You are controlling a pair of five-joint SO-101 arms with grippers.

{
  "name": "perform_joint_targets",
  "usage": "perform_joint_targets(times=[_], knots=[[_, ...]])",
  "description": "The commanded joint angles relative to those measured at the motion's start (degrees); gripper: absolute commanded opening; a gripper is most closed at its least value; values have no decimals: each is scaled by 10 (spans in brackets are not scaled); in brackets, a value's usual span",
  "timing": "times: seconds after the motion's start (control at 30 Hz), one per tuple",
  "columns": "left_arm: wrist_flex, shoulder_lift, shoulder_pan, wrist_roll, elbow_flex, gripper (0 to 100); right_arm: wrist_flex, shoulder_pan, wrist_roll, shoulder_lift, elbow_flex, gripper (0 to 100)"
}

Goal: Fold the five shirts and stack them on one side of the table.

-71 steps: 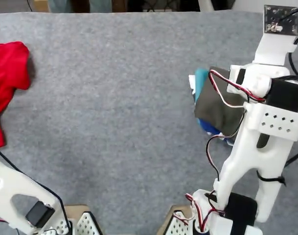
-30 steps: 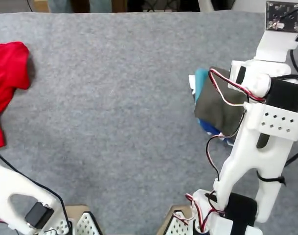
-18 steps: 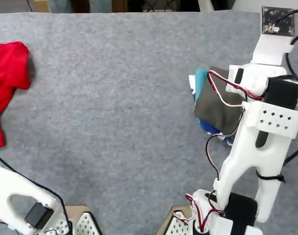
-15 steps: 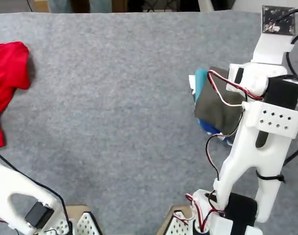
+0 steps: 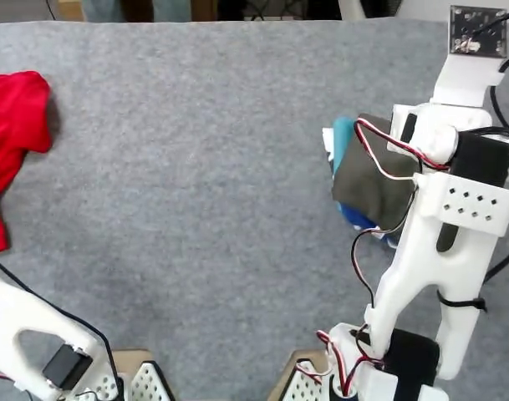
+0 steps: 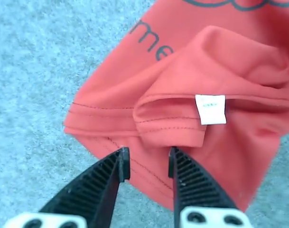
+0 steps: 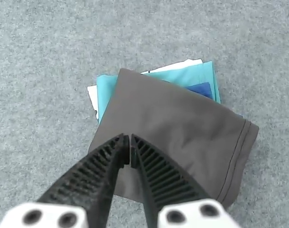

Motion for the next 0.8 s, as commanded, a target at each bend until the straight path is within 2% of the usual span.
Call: perform_joint_targets(times=[0.0, 0.13, 0.37, 0.5, 0.77], knots=[[6, -15, -14, -13, -25, 163, -9, 4, -3, -3, -2, 22], [6, -40, -15, -29, -9, 163, -12, 3, -6, 32, -7, 22], [1, -147, -4, -7, 161, 163, -11, -29, -7, 85, -58, 22], [-52, -143, -9, 31, 203, 163, -8, -33, -7, 99, -80, 22], [-126, -127, -9, 53, 204, 163, -7, -33, -7, 102, -77, 22]])
